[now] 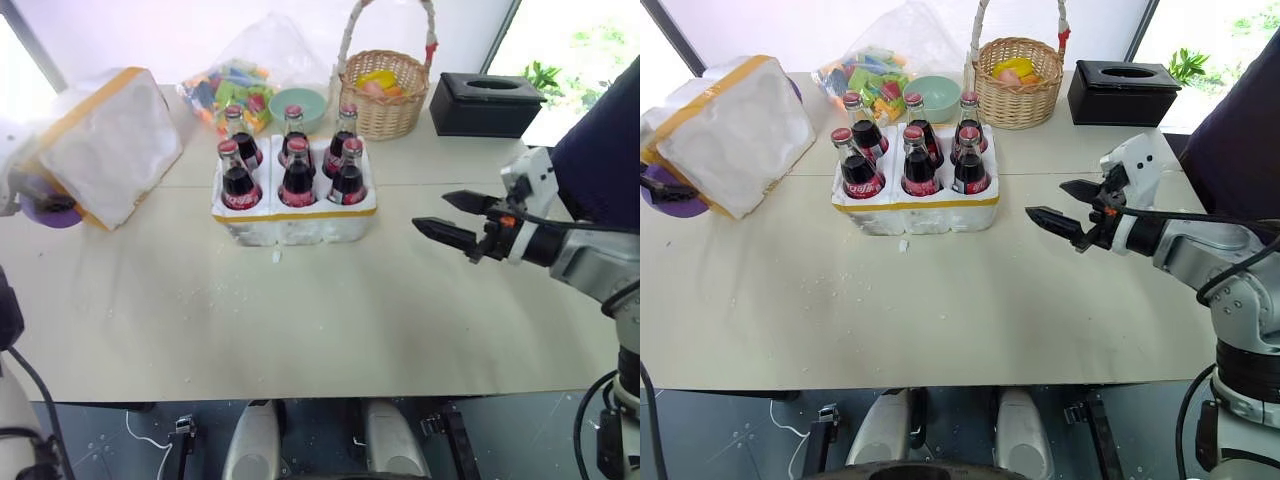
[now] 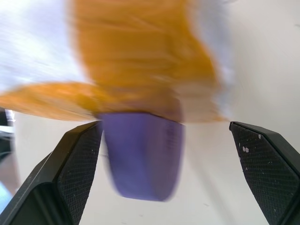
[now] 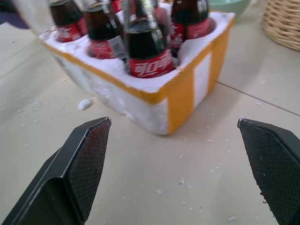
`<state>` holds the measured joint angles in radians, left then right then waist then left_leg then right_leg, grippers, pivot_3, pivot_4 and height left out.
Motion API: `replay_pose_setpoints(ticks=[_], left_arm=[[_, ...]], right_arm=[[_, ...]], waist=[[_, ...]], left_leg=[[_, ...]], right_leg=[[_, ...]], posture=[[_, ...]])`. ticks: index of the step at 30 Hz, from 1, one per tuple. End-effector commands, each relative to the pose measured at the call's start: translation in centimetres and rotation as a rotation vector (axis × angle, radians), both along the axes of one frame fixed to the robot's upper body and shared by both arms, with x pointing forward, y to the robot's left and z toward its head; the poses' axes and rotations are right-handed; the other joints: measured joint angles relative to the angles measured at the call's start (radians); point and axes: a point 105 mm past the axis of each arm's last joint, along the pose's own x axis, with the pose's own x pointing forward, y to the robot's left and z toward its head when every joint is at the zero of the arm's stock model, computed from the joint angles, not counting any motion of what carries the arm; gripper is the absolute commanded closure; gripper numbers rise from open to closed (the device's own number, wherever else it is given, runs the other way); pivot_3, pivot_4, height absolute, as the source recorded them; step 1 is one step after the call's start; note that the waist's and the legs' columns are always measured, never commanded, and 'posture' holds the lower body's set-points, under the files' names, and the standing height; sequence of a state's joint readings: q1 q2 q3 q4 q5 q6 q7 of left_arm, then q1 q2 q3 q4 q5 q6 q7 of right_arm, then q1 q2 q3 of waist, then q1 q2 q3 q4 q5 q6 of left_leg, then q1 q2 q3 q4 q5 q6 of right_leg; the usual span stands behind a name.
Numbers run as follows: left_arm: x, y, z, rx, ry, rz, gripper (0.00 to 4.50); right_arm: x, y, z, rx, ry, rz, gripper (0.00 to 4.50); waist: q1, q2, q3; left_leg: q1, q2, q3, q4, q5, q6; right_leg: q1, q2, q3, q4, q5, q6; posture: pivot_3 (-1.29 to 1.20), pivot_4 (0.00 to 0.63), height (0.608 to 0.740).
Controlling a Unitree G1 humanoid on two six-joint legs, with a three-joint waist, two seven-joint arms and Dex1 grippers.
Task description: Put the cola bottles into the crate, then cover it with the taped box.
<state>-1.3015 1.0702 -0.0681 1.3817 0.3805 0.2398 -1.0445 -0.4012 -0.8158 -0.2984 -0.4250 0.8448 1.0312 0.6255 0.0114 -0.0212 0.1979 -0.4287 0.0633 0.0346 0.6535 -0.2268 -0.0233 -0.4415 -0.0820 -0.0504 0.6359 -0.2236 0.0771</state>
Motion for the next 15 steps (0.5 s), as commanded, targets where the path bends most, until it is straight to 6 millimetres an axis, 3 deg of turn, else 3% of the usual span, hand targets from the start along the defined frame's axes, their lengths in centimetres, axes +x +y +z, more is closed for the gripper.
replay_pose_setpoints(ticks=[1,5,10,13,15], left_arm=[[-0.9,1.2,1.0,0.02,-0.01,0.048,0.0],[-0.5,1.0,1.0,0.019,-0.02,0.053,0.0],[0.0,0.6,1.0,0.015,-0.034,0.057,0.0],[0.3,0.3,1.2,-0.011,-0.053,0.062,0.76],[0.3,0.0,1.1,-0.028,-0.04,0.045,1.72]], right_arm=[[-1.6,0.8,1.7,0.0,-0.064,0.09,0.06],[-2.8,1.6,2.3,0.019,-0.081,0.181,0.06],[-2.9,1.7,2.0,0.024,-0.074,0.185,0.06],[-2.8,1.6,2.0,0.023,-0.075,0.177,0.0],[-2.9,1.6,2.1,0.026,-0.076,0.175,0.0]], waist=[[0.0,0.0,0.0],[0.0,0.0,0.0],[0.001,0.0,0.0],[0.001,0.0,0.0],[0.0,0.0,0.0]], left_leg=[[0.0,0.0,0.0,0.0,0.0,0.0],[0.0,0.0,0.0,0.0,0.0,0.0],[0.0,0.0,0.0,0.001,0.0,0.0],[0.0,0.0,0.0,0.001,0.0,0.0],[0.0,0.0,0.0,0.001,0.0,0.0]], right_leg=[[0.0,0.0,0.0,0.0,0.0,0.0],[0.0,0.0,0.0,0.0,0.0,0.0],[0.0,0.0,0.0,0.0,0.0,0.0],[0.0,0.0,0.0,0.001,0.0,0.0],[0.001,0.0,0.0,0.001,0.0,0.0]], posture=[[0.0,0.15,0.74],[0.0,0.15,0.74],[0.0,0.15,0.74],[0.0,0.15,0.74],[0.0,0.15,0.74]])
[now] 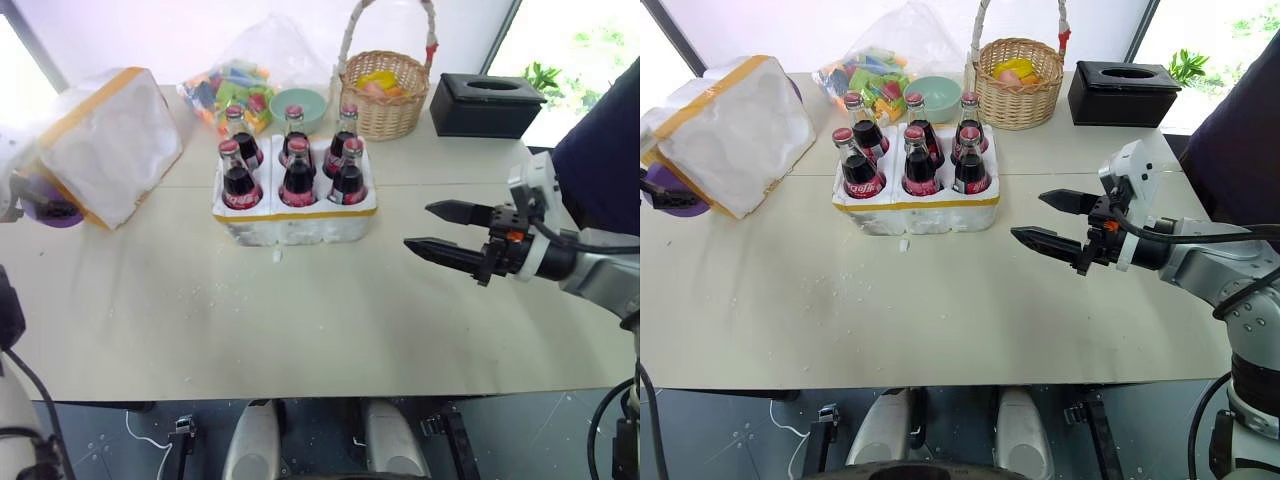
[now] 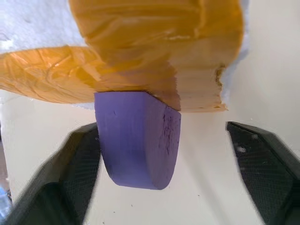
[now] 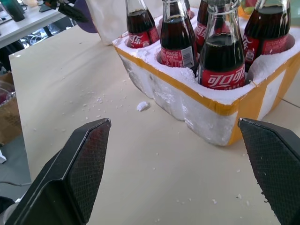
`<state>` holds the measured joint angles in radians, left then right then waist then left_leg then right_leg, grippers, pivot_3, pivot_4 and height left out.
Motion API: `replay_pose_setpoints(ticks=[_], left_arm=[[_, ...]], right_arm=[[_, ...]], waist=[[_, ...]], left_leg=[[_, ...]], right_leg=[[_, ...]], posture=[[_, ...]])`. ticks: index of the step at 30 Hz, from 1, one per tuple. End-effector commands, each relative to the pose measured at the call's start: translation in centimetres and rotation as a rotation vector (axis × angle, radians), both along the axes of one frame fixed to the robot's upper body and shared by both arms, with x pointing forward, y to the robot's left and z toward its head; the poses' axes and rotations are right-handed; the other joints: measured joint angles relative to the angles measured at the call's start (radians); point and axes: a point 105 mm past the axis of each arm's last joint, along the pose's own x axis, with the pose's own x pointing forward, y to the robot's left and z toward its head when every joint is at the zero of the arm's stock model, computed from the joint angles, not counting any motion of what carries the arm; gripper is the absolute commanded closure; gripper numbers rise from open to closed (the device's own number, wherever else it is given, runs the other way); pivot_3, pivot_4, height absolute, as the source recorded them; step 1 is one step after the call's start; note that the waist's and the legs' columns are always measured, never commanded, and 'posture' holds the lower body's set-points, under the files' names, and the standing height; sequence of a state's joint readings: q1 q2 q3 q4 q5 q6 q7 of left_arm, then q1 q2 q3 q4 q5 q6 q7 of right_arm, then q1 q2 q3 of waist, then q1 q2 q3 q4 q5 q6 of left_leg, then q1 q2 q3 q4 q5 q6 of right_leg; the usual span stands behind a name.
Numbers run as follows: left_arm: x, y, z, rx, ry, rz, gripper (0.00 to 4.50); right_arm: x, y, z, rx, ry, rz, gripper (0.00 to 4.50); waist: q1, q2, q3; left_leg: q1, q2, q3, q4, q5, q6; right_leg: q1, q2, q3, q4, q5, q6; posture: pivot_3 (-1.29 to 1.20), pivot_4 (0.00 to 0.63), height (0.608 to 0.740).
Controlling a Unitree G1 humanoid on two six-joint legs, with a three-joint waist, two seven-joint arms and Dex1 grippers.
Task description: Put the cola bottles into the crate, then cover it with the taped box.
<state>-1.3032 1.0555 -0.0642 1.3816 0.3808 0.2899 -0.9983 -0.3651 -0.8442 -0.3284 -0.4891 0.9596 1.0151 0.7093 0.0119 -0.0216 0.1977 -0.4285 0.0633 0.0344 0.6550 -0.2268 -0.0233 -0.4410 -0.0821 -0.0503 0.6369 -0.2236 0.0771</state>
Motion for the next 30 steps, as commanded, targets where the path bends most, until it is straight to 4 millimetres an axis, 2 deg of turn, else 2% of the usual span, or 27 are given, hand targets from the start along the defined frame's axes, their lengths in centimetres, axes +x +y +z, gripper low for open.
replay_pose_setpoints(ticks=[1,4,6,11,14,17,22,24,26,30], left_arm=[[0.0,-0.3,1.4,-0.022,-0.031,-0.013,2.22],[-0.1,0.0,1.3,-0.006,-0.016,-0.005,3.8],[-0.3,0.3,0.9,0.023,0.0,0.005,4.31],[-0.4,0.7,0.1,0.05,0.015,0.018,4.31],[-0.1,0.8,0.4,0.085,-0.013,0.015,4.31],[0.7,0.9,1.6,0.155,-0.102,0.008,4.31],[1.8,0.6,5.1,0.36,-0.281,-0.063,4.31],[2.3,-0.4,6.7,0.442,-0.363,-0.151,4.31],[2.7,-2.7,8.4,0.477,-0.483,-0.296,4.31],[2.3,-6.9,10.0,0.542,-0.653,-0.564,4.31]], right_arm=[[-0.5,0.0,1.3,-0.001,-0.063,0.001,0.0],[-0.5,-0.2,1.2,-0.001,-0.061,-0.007,0.0],[-0.6,-0.2,1.2,0.0,-0.062,-0.012,0.0],[-0.4,-0.3,1.4,0.009,-0.064,-0.021,0.0],[-0.3,-0.3,1.4,0.007,-0.064,-0.026,0.0],[-0.2,-0.4,1.4,0.008,-0.063,-0.031,0.0],[-0.2,-0.6,1.3,0.009,-0.066,-0.052,0.0],[-0.3,-0.8,1.2,0.009,-0.063,-0.056,0.0],[-0.3,-0.8,1.0,0.011,-0.055,-0.06,0.0],[0.0,-0.7,0.6,0.021,-0.044,-0.062,0.0]], waist=[[0.0,0.0,0.0],[0.0,0.0,0.0],[0.0,0.0,0.0],[-0.001,0.0,0.0],[-0.001,0.0,0.0],[0.0,0.0,0.0],[0.001,0.0,0.0],[0.003,-0.001,0.0],[0.003,-0.001,0.0],[0.001,-0.001,0.0]], left_leg=[[0.0,0.0,0.0,0.0,0.0,0.0],[0.0,0.0,0.0,0.0,0.0,0.0],[0.0,0.0,0.0,0.001,0.0,0.0],[0.0,0.0,0.0,0.004,0.0,0.0],[0.0,0.0,0.0,0.007,0.0,0.0],[0.0,0.0,-0.001,0.007,0.0,0.0],[0.0,0.0,-0.001,0.008,0.0,0.0],[0.0,0.0,-0.001,0.008,0.0,0.0],[0.0,0.0,-0.001,0.008,0.0,0.0],[0.0,0.0,0.0,0.008,0.0,0.0]], right_leg=[[0.0,0.0,0.0,0.0,0.0,0.0],[0.0,0.0,0.0,0.001,0.0,0.0],[0.0,0.0,0.0,0.001,0.0,0.0],[0.0,0.0,0.0,0.004,0.0,0.0],[0.0,0.0,0.001,0.007,0.0,0.0],[0.0,0.0,0.001,0.009,0.0,0.0],[0.0,0.0,0.002,0.009,0.0,0.0],[0.0,0.0,0.002,0.009,0.0,0.0],[0.0,0.0,0.002,0.009,0.0,0.0],[0.0,0.0,0.002,0.009,0.0,-0.001]], posture=[[0.0,0.15,0.74],[0.0,0.15,0.74],[0.0,0.15,0.74],[0.0,0.15,0.74],[0.0,0.15,0.74],[0.0,0.15,0.74],[0.0,0.15,0.74],[0.0,0.15,0.74],[0.0,0.15,0.74],[0.0,0.15,0.74]])
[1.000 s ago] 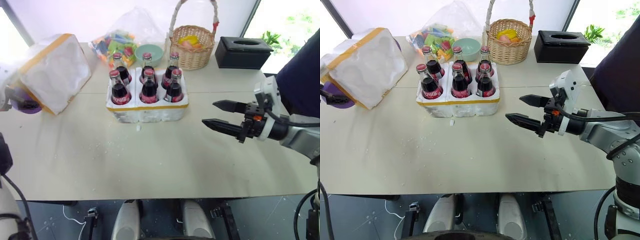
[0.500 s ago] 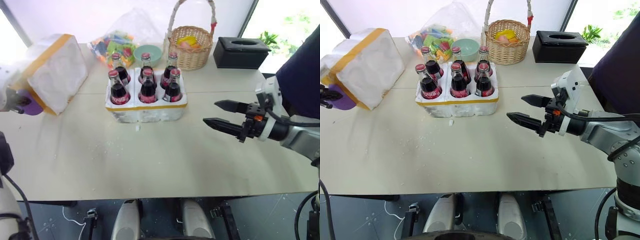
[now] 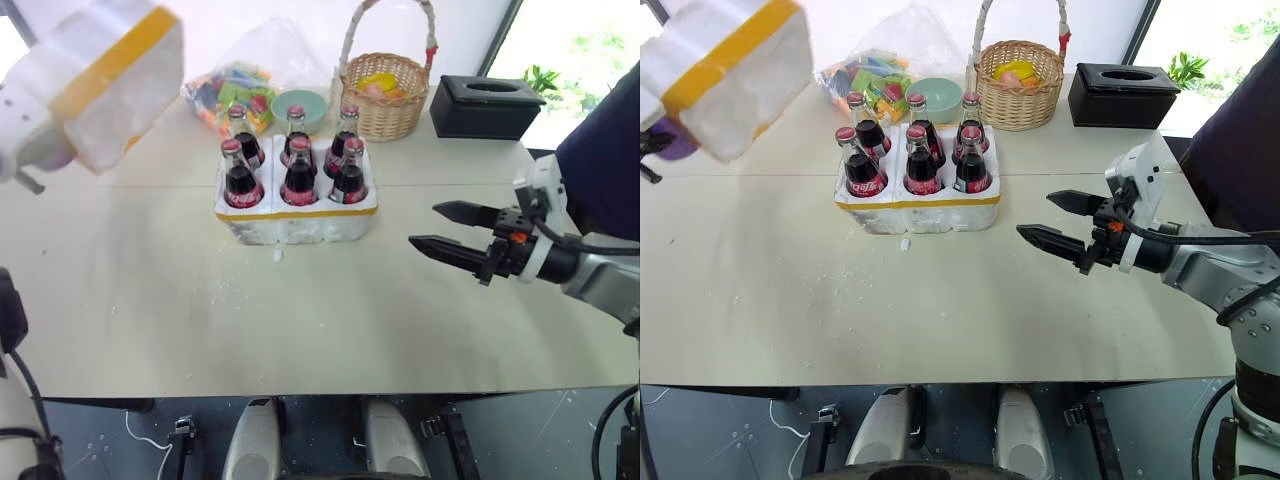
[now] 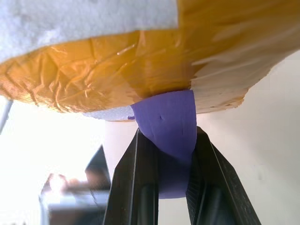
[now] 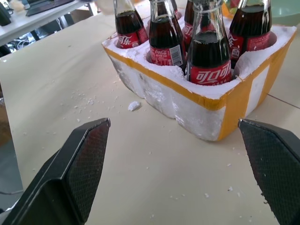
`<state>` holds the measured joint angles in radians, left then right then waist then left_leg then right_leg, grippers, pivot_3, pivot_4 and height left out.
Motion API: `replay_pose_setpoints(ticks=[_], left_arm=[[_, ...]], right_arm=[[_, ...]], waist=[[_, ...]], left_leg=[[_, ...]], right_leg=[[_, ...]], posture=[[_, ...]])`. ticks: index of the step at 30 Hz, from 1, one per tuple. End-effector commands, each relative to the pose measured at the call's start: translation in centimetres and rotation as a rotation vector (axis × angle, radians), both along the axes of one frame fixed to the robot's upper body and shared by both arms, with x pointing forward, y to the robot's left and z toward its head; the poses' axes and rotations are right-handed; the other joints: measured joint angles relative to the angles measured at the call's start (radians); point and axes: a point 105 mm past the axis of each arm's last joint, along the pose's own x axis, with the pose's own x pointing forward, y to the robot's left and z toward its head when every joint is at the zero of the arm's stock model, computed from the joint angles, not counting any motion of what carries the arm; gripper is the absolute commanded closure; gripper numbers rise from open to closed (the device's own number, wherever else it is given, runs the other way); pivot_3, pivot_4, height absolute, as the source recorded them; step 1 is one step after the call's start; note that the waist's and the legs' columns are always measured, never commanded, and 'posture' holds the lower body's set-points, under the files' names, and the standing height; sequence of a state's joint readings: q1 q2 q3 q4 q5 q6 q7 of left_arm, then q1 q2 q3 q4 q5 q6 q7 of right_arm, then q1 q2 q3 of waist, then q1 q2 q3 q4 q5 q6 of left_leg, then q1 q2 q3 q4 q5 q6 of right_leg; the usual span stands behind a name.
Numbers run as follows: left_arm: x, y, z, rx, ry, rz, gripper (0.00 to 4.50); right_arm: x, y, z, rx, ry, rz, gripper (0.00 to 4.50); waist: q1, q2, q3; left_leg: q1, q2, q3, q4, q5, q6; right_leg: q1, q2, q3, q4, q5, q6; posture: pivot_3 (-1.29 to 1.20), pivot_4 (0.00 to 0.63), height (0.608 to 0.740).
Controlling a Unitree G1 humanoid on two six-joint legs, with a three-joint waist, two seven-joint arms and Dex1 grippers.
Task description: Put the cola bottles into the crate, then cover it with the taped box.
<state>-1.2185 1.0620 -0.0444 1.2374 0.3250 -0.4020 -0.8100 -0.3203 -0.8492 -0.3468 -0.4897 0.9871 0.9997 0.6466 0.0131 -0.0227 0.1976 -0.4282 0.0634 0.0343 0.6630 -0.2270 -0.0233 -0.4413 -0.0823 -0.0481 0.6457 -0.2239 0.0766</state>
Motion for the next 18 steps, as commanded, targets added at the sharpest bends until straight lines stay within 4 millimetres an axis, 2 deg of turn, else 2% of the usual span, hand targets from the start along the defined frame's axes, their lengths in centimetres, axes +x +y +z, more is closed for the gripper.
replay_pose_setpoints(ticks=[1,3,6,10,12,14,18], left_arm=[[-1.1,-3.3,3.6,0.069,-0.189,-0.212,4.31],[-1.9,-5.1,4.6,0.083,-0.266,-0.284,4.31],[-3.5,-7.0,4.9,0.183,-0.334,-0.338,4.31],[-4.9,-8.5,5.3,0.246,-0.405,-0.336,4.31],[-5.4,-9.7,5.5,0.364,-0.466,-0.356,4.31],[-5.7,-10.7,5.2,0.487,-0.505,-0.379,4.31],[-5.3,-11.4,4.5,0.571,-0.555,-0.4,4.31]], right_arm=[[0.0,0.1,1.0,0.009,-0.054,0.001,0.0],[0.2,0.2,0.8,0.024,-0.047,0.003,0.0],[0.5,0.5,0.5,0.039,-0.036,0.006,0.0],[0.9,0.7,0.2,0.047,-0.028,0.013,0.0],[1.1,0.7,0.2,0.052,-0.027,0.015,0.0],[1.2,0.7,0.3,0.054,-0.027,0.019,0.0],[1.1,0.8,0.3,0.044,-0.031,0.036,0.0]], waist=[[-0.001,0.0,0.0],[-0.003,0.0,0.0],[-0.008,0.0,0.0],[-0.005,0.0,0.0],[0.0,0.0,0.0],[0.003,0.0,0.0],[0.001,0.0,0.0]], left_leg=[[0.0,0.0,0.0,0.0,0.0,0.0],[0.001,0.0,0.001,0.0,0.0,0.0],[0.001,0.001,0.001,0.0,0.0,0.0],[0.002,0.001,0.002,0.0,0.0,0.0],[0.002,0.001,0.002,0.0,0.0,0.0],[0.002,0.0,0.002,0.0,0.0,0.0],[0.002,0.0,0.002,0.0,0.0,0.0]], right_leg=[[0.0,0.0,0.0,0.0,0.0,0.0],[0.0,0.0,0.001,0.001,0.0,0.0],[-0.001,0.001,0.003,0.002,0.0,0.0],[-0.001,0.001,0.004,0.002,0.0,0.0],[-0.001,0.001,0.004,0.002,0.0,0.0],[0.0,0.001,0.004,0.002,0.0,0.0],[0.0,0.001,0.004,0.001,0.0,0.0]], posture=[[0.0,0.15,0.74],[0.0,0.15,0.74],[0.0,0.15,0.74],[0.0,0.15,0.74],[0.0,0.15,0.74],[0.0,0.15,0.74],[0.0,0.15,0.74]])
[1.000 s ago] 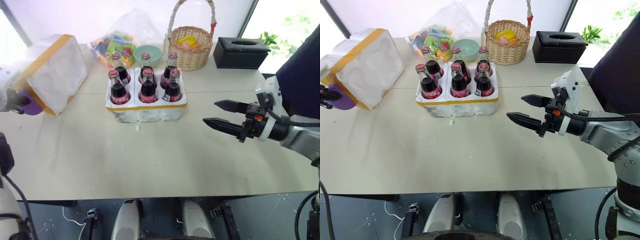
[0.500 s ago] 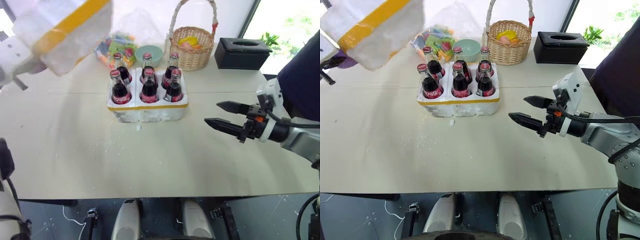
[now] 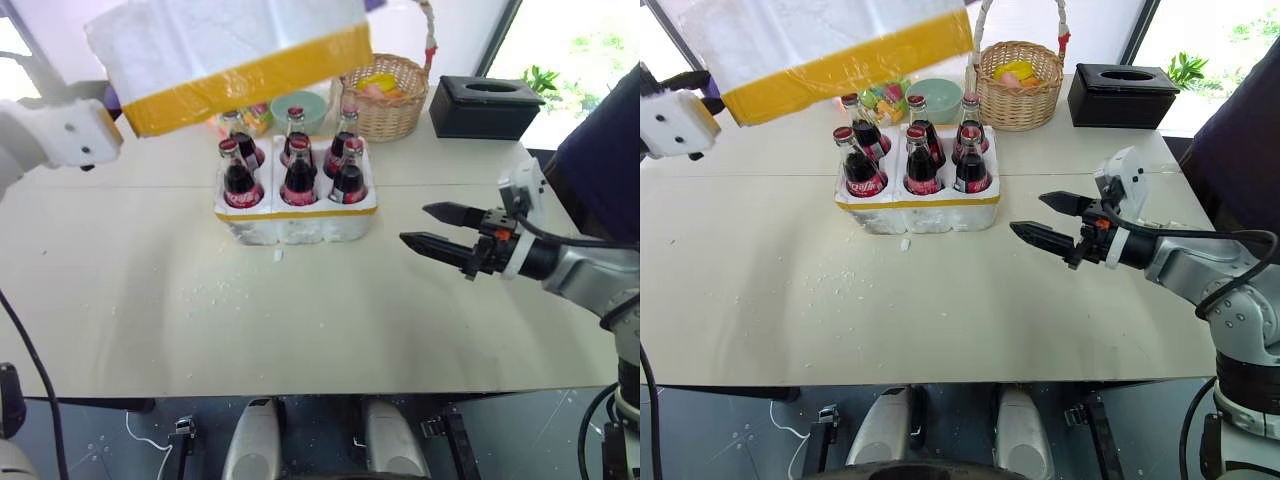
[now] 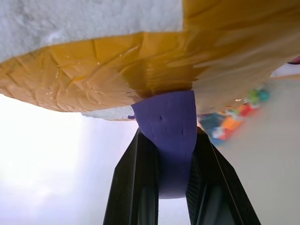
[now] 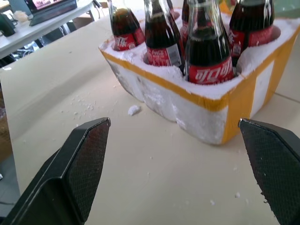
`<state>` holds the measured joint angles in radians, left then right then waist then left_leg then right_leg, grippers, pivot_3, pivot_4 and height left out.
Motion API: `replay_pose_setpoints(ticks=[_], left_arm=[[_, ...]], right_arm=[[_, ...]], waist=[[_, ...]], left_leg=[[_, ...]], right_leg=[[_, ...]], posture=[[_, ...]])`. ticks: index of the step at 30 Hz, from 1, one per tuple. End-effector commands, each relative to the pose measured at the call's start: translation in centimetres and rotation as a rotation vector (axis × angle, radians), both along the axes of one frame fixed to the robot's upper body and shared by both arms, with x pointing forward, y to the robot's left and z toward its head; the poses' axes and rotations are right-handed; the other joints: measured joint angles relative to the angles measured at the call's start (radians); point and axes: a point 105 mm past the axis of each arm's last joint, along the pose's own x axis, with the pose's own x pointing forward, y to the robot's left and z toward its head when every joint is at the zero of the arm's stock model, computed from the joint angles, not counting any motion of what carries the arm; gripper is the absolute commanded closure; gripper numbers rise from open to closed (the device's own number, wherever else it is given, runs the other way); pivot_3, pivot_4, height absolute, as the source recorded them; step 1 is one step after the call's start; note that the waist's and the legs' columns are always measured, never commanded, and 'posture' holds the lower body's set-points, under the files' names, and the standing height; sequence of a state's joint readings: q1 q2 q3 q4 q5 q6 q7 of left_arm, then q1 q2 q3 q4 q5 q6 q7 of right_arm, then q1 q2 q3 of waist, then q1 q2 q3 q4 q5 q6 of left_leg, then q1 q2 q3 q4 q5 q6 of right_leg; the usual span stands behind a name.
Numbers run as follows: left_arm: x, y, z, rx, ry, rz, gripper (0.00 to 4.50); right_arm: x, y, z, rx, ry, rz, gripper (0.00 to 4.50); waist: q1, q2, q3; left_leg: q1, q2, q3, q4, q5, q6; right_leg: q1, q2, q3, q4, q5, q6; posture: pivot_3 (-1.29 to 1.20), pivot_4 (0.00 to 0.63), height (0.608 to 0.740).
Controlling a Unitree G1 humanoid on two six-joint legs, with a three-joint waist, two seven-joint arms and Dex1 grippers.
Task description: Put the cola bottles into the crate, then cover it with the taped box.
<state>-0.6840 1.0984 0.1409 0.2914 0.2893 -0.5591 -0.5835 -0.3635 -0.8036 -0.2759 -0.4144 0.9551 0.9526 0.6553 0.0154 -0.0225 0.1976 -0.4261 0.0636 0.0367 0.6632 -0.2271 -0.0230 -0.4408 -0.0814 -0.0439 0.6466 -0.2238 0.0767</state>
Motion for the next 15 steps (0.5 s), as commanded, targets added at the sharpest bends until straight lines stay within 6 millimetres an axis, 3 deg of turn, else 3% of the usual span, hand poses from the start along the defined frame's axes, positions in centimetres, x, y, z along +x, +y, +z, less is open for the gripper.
replay_pose_setpoints(ticks=[1,6,15], left_arm=[[-0.2,-0.6,0.8,0.082,-0.108,-0.013,4.31],[0.7,-1.4,-1.1,0.199,-0.138,-0.037,4.31],[2.4,-2.7,-4.8,0.246,-0.131,-0.059,4.31]], right_arm=[[-0.2,0.2,0.9,-0.006,-0.047,0.018,0.0],[-0.3,0.2,1.0,0.001,-0.052,0.01,0.0],[-0.6,-0.1,1.0,0.009,-0.064,-0.025,0.0]], waist=[[-0.002,0.0,0.0],[-0.002,0.0,0.0],[0.0,0.0,-0.001]], left_leg=[[0.0,0.0,0.0,0.0,0.0,0.0],[0.0,0.0,0.0,0.0,0.0,0.0],[0.0,0.0,0.0,0.0,0.0,0.0]], right_leg=[[0.0,0.0,0.0,0.0,0.0,0.0],[0.0,0.0,0.0,0.0,0.0,0.0],[0.0,0.0,0.0,0.0,0.0,0.0]], posture=[[0.0,0.15,0.74],[0.0,0.15,0.74],[0.0,0.15,0.74]])
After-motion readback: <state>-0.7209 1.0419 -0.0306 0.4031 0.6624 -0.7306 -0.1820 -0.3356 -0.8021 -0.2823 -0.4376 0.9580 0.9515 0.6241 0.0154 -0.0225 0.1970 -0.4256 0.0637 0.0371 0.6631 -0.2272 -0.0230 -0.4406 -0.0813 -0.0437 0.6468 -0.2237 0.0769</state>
